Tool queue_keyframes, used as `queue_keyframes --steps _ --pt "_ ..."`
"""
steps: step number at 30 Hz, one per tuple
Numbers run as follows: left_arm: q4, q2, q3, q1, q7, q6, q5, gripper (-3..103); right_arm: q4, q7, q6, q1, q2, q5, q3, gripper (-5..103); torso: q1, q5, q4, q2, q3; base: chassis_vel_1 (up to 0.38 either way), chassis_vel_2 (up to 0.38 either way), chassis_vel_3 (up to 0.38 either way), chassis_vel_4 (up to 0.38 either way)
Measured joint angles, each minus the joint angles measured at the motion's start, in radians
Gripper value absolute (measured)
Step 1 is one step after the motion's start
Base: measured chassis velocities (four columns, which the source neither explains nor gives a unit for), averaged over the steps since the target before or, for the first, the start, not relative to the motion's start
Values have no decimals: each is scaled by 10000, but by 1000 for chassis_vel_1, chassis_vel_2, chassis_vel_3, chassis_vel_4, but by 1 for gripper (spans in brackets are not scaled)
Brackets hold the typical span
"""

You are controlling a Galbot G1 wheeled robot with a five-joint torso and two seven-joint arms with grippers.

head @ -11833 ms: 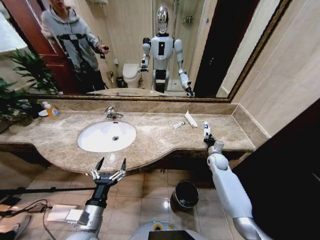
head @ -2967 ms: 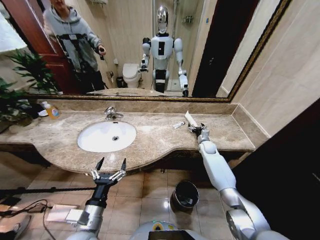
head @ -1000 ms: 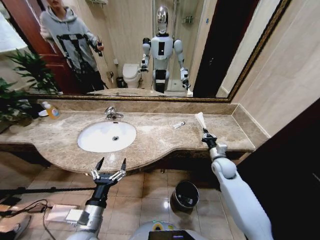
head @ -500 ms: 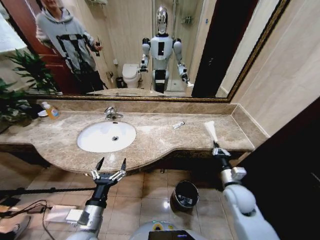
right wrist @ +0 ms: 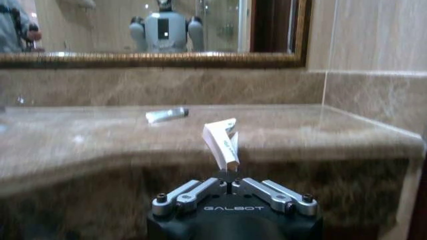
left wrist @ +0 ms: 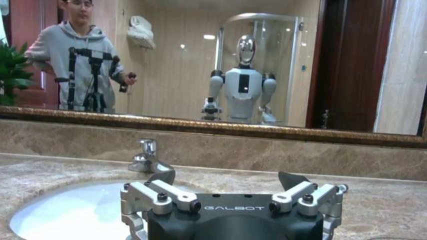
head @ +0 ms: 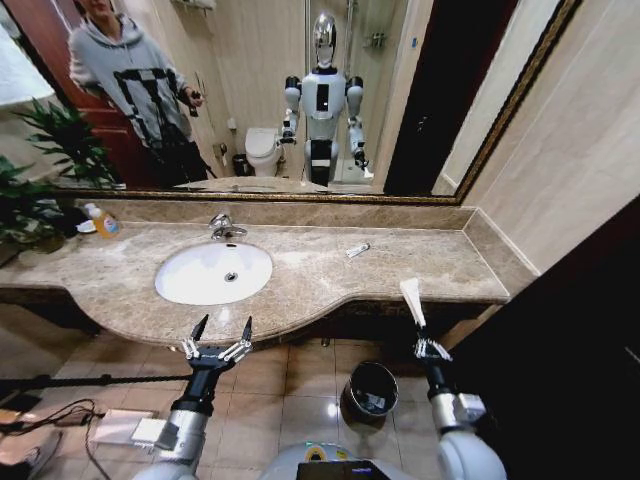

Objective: Pick up the trash from the sink and place it in the trash bin.

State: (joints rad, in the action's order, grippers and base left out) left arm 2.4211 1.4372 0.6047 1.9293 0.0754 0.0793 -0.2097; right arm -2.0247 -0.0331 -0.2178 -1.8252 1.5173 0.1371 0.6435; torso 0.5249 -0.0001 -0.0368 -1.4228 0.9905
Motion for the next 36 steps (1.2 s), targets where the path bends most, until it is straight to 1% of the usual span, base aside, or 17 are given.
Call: queue_keyframes --steps 5,8,14,17,19,21,22,23,24,25,26,28,29,30,31,35,36 --pt "0 0 0 0 0 0 0 100 689 25 -719 -409 142 -156 -87 0 0 0 0 1 0 0 0 0 0" --pt "0 0 0 0 0 0 0 100 1173 -37 -1019 -479 147 -168 -71 0 0 0 0 1 1 0 0 0 0" --pt "0 0 0 0 0 0 0 100 2281 -136 -1310 -321 11 -273 -8 0 0 1 -1 1 1 0 0 0 0" --pt "0 0 0 0 0 0 0 100 3229 -139 -1498 -94 -35 -578 -27 0 0 2 0 1 1 0 0 0 0" --pt "0 0 0 0 0 0 0 100 3499 -117 -1487 -15 -66 -572 -71 0 0 2 0 1 1 0 0 0 0" --pt "0 0 0 0 0 0 0 100 3807 -105 -1127 92 -133 -190 -214 0 0 1 0 1 1 0 0 0 0" --pt "0 0 0 0 0 0 0 100 3940 -89 -726 193 -167 294 -341 0 1 1 1 1 1 0 0 0 0" --pt "0 0 0 0 0 0 0 100 3940 -89 -726 193 -167 294 -341 0 1 1 1 1 1 0 0 0 0" --pt "0 0 0 0 0 0 0 100 4152 -41 -282 380 -180 617 -435 0 0 0 0 1 1 0 0 0 0" --pt "0 0 0 0 0 0 0 100 4371 20 -67 553 -178 636 -459 0 1 0 0 1 1 0 0 0 0" --pt "0 0 0 0 0 0 0 100 4371 20 -67 553 -178 636 -459 0 1 0 0 1 1 0 0 0 0" --pt "0 0 0 0 0 0 0 100 4876 141 210 923 -166 376 -487 0 1 1 -1 1 1 0 0 0 0" --pt "0 0 0 0 0 0 0 100 5382 269 387 1299 -144 -1 -492 0 2 0 0 1 1 0 0 0 0" --pt "0 0 0 0 0 0 0 100 5808 312 456 1628 -119 -305 -492 0 1 1 1 1 1 0 0 0 0" --pt "0 0 0 0 0 0 0 100 5808 312 456 1628 -119 -305 -492 0 1 1 1 1 1 0 0 0 0" --pt "0 0 0 1 2 0 0 100 7225 322 667 2780 29 -1022 -535 0 2 -1 -1 1 2 0 0 0 0" --pt "0 0 0 1 2 0 0 100 7225 322 667 2780 29 -1022 -535 0 2 -1 -1 1 2 0 0 0 0"
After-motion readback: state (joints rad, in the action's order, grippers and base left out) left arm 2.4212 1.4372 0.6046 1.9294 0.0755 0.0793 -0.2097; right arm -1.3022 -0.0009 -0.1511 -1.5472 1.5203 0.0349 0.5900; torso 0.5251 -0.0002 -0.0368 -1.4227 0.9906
